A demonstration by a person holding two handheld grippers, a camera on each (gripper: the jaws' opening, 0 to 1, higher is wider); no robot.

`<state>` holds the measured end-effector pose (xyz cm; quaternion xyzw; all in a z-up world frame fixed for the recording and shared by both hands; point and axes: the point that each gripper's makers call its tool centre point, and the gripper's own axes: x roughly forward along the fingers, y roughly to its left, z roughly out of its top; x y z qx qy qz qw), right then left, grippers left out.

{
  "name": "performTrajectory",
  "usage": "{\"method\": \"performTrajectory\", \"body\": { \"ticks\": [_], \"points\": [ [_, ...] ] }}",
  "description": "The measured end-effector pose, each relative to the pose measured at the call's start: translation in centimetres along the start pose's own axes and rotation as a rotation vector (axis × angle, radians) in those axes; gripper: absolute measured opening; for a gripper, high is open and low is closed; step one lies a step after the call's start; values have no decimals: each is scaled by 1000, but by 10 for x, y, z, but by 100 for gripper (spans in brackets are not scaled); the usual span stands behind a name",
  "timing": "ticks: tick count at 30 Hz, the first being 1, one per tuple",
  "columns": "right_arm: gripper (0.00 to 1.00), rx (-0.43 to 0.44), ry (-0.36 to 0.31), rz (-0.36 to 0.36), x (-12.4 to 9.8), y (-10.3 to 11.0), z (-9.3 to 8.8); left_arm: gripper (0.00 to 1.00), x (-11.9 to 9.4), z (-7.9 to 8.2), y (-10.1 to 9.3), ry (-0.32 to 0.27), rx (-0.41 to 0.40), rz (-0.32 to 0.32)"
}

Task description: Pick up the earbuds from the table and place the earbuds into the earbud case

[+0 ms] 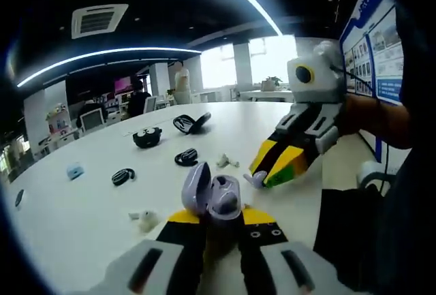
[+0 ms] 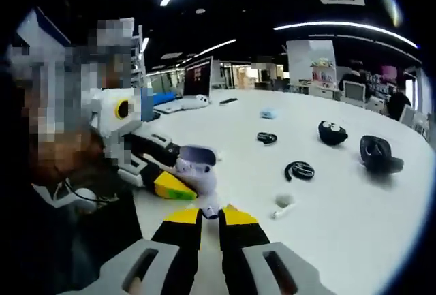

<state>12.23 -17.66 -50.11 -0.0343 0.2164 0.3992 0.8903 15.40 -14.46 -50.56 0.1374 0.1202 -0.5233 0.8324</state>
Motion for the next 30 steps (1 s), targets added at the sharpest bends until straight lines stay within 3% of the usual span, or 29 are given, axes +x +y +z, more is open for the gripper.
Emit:
{"method": "performTrajectory", "body": {
  "ticks": [20, 30],
  "points": [
    [11, -125, 68, -14, -7, -4, -5, 20, -1, -1, -1, -1, -4, -6],
    [17, -162, 95, -39, -9, -14, -11, 20, -1, -1, -1, -6, -7, -7]
  ]
}}
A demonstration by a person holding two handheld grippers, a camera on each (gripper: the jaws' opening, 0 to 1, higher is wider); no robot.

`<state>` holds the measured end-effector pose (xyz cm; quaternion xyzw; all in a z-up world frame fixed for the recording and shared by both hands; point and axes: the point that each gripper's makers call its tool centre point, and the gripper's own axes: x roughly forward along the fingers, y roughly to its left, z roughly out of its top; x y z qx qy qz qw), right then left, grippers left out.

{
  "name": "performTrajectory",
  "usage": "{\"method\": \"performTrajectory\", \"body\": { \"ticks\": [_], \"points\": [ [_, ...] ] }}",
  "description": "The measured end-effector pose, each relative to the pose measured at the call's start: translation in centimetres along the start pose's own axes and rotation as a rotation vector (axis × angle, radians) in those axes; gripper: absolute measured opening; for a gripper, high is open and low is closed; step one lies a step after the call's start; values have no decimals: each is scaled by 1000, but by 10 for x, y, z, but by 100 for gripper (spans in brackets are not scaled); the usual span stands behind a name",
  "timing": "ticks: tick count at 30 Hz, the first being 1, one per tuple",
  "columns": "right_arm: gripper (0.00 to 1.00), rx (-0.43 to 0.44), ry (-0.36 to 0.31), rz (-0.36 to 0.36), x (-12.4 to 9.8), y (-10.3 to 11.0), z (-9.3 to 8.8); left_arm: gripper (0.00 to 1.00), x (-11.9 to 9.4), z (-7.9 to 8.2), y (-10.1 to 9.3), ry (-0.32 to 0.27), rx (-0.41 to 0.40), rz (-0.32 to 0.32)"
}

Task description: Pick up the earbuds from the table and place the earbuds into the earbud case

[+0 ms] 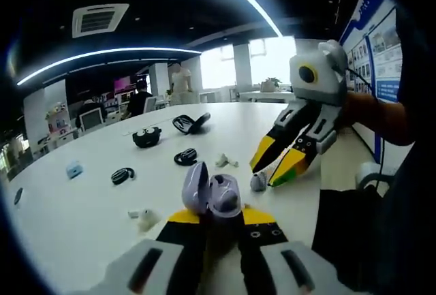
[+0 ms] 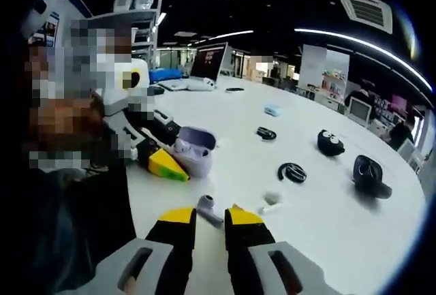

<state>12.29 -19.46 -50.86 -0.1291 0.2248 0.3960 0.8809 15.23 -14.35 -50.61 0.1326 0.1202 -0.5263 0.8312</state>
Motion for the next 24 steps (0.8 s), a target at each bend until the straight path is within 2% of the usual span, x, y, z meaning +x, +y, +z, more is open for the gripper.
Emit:
{"method": "performTrajectory", "body": {
  "ticks": [5, 11, 17, 24],
  "points": [
    [17, 23, 20, 6, -1, 0, -5, 20, 0, 0, 0, -1, -2, -1],
    [17, 41, 24, 24, -7, 13, -8, 20, 0, 0, 0, -1, 0, -1],
    [16, 59, 16, 49, -8, 30, -7, 20, 0, 0, 0, -1, -1, 0],
    [16, 72, -16, 80, 2, 44, 0, 20, 0, 0, 1, 1, 0, 1]
  ]
}}
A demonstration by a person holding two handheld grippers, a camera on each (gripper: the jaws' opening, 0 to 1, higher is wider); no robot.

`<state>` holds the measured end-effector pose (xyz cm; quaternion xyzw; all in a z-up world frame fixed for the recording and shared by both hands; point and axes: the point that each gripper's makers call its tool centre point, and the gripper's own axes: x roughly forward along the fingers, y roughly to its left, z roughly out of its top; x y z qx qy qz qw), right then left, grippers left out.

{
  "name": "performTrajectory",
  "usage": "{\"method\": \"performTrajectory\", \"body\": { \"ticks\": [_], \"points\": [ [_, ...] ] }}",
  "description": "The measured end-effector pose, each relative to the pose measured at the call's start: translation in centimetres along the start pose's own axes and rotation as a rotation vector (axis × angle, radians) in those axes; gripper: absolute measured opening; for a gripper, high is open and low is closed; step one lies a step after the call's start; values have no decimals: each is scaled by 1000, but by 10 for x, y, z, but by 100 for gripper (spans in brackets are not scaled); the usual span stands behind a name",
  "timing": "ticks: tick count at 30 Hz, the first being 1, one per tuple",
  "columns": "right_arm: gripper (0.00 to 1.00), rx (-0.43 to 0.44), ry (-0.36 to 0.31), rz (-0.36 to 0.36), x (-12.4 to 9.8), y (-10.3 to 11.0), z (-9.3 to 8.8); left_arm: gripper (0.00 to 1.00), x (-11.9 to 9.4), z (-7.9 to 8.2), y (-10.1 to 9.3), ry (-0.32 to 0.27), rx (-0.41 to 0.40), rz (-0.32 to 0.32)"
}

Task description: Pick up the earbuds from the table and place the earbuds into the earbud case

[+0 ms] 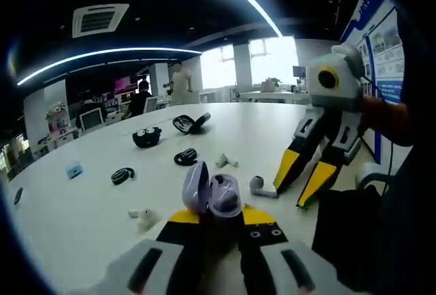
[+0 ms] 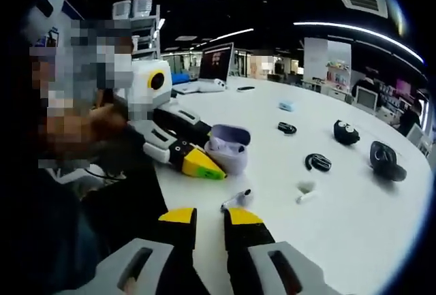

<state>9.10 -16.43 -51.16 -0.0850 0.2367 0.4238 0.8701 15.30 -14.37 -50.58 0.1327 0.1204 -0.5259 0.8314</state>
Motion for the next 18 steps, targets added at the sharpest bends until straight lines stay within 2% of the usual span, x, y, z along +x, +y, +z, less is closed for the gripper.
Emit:
{"method": "performTrajectory", "body": {
  "ticks": [8, 13, 15, 18],
  "points": [
    [17, 27, -36, 27, 12, 2, 7, 20, 0, 0, 0, 0, 0, -3],
    [17, 43, -54, 39, 5, 0, 6, 20, 1, 1, 0, -1, -2, -5],
    [16, 101, -108, 71, -3, 3, 16, 20, 1, 0, 0, -1, -3, -5],
    [16, 156, -161, 29, -12, -12, 23, 20, 1, 0, 0, -3, -7, -6]
  ]
}}
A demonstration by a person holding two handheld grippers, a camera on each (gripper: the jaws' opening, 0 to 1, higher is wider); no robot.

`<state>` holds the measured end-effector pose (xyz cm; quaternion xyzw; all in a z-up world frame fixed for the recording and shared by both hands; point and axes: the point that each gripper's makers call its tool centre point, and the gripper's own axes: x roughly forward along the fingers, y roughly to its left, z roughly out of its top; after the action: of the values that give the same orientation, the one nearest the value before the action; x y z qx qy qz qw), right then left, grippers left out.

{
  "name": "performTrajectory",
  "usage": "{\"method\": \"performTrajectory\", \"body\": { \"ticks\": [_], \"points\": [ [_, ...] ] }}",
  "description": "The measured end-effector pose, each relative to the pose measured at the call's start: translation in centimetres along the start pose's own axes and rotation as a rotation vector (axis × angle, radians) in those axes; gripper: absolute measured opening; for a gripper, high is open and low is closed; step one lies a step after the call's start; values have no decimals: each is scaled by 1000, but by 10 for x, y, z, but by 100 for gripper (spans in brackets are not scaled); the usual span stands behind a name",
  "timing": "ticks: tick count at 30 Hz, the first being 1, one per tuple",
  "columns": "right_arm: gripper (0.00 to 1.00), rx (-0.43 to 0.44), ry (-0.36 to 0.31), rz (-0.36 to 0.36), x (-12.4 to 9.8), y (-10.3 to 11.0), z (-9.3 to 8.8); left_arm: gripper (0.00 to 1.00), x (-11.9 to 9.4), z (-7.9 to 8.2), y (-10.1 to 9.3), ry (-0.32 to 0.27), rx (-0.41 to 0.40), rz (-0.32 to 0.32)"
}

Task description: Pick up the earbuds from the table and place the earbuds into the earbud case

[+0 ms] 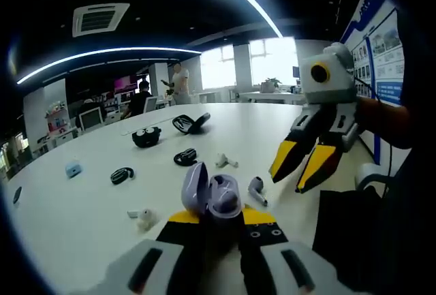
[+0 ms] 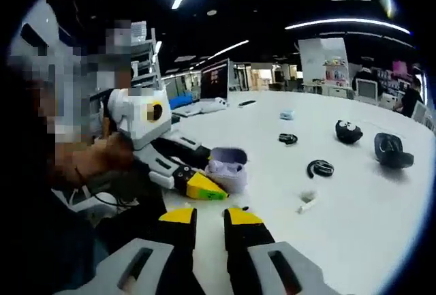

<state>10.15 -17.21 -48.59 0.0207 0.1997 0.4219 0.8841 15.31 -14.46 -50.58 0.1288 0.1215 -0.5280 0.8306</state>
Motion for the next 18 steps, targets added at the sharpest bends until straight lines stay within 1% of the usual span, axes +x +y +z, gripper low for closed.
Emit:
{"method": "performTrajectory", "body": {
  "ticks": [1, 2, 3, 5, 9, 13, 18],
  "points": [
    [16, -17, 7, -37, -2, -10, -1, 20, 0, 0, 0, -1, 0, 0],
    [16, -41, 28, -64, -3, -16, -4, 20, 0, 0, 0, -1, -1, 1],
    [16, -73, 50, -77, -2, -19, -7, 20, 0, 0, 0, -1, -2, 0],
    [16, -139, 68, -76, 3, -19, -10, 20, 0, 0, 0, -1, -1, 0],
    [16, -170, 86, -69, 11, -19, -15, 20, 0, 0, 0, 0, -1, -1],
    [15, -163, 70, -54, 14, -21, -13, 20, 0, 0, 0, 1, -1, -3],
    [10, -185, 85, -43, 16, -24, -16, 20, 0, -1, 0, 5, 2, -8]
  ]
}}
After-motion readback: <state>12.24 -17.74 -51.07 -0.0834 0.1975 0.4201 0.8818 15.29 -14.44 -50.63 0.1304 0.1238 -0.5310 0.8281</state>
